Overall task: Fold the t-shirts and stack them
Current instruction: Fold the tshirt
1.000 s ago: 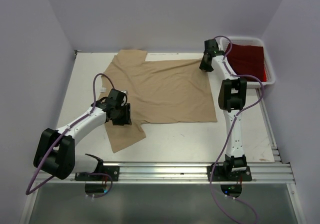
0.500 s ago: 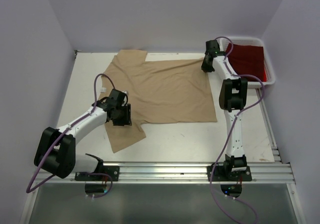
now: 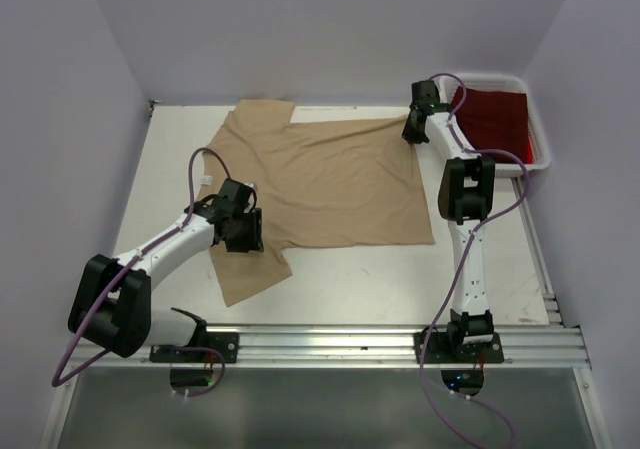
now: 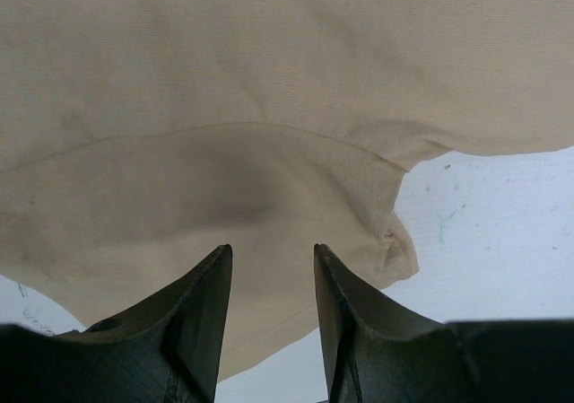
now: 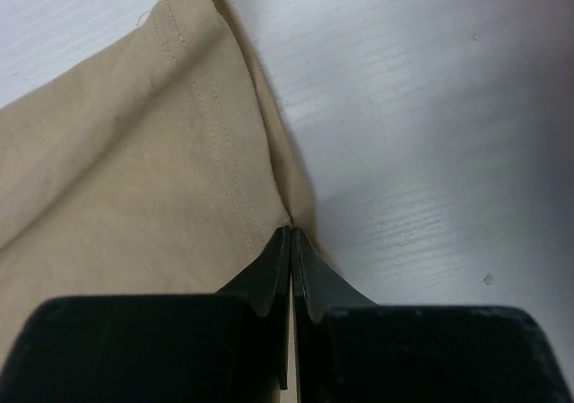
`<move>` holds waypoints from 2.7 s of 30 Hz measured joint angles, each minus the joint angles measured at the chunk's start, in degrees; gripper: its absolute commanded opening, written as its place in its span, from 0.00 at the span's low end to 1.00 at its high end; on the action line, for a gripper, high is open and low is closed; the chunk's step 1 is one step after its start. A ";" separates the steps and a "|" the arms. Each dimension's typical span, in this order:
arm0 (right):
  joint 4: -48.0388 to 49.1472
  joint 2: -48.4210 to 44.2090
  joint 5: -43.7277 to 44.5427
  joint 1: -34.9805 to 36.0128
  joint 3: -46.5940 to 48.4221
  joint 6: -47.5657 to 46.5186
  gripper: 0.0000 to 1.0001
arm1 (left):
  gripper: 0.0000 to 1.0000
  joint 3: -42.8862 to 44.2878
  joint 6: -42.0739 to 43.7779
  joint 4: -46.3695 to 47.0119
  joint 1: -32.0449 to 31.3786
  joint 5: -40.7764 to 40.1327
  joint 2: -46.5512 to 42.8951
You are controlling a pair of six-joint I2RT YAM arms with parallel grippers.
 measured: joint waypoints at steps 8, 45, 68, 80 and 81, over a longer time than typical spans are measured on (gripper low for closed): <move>1.70 -0.90 0.24 0.00 -1.79 -0.07 0.00 | 0.45 0.00 0.00 -0.02 -0.11 -0.17 0.00; 2.01 -5.05 12.37 -0.02 -3.87 -0.17 0.34 | 0.44 -0.57 -0.04 -0.35 -0.72 -0.96 0.33; 8.15 -14.47 7.65 0.00 -23.02 -0.63 0.30 | 0.44 -0.59 -0.48 -0.33 -0.79 -0.90 -0.42; 15.41 -55.60 7.56 2.67 -64.35 2.25 0.33 | 0.45 0.31 -0.46 -6.86 -2.12 1.01 -3.37; 15.39 -58.16 7.54 3.34 -66.42 2.58 0.33 | 0.46 0.57 -0.44 -8.72 -2.64 1.01 -3.21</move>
